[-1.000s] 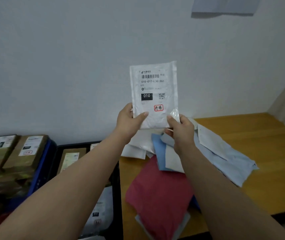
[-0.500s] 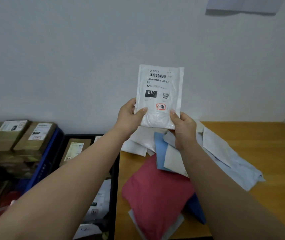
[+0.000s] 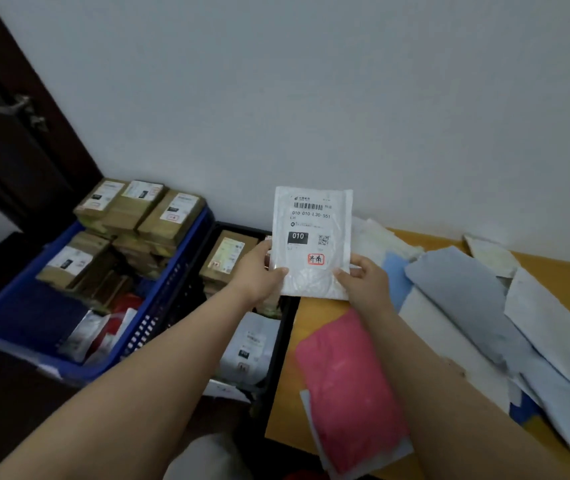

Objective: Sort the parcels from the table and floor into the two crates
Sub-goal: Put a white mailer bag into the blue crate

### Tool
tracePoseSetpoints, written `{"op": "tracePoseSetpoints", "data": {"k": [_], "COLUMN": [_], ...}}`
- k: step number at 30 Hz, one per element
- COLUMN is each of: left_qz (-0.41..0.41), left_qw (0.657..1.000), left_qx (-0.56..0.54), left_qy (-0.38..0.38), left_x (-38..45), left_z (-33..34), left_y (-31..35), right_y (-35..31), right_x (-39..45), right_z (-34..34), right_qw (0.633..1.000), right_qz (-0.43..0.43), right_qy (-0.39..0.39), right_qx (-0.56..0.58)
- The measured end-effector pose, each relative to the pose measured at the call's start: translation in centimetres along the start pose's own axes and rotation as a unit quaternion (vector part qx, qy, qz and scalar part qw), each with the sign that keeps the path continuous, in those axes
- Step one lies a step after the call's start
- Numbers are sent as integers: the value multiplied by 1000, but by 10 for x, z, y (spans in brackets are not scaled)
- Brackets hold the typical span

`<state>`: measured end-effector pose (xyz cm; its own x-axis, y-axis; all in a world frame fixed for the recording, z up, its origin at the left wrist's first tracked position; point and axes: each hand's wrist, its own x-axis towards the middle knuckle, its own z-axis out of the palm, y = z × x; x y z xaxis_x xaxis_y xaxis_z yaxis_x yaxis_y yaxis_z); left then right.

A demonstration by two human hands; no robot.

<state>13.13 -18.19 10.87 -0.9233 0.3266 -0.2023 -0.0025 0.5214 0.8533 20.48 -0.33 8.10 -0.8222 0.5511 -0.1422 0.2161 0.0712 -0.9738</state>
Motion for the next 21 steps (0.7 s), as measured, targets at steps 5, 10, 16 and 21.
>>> {"op": "tracePoseSetpoints", "data": {"k": [5,10,16,21], "left_qz": [-22,-33,-45,-107], "left_qw": [997,996,990,982], "left_qx": [76,88,131,152], "left_qy": [14,3,-29,-20], "left_x": [3,15,43,57], "left_z": [-42,-89,-179,-296], "left_y": [-38,-89,-173,-258], "right_y": [3,6,12,29], "right_x": [0,2,-4,-35], "right_z": [58,124,257,400], "right_qw": [999,992,981,965], "right_qz": [23,5,34,95], "right_qy": [-46,-74,-94,-169], "right_qx": [-13,-103,-167,-180]}}
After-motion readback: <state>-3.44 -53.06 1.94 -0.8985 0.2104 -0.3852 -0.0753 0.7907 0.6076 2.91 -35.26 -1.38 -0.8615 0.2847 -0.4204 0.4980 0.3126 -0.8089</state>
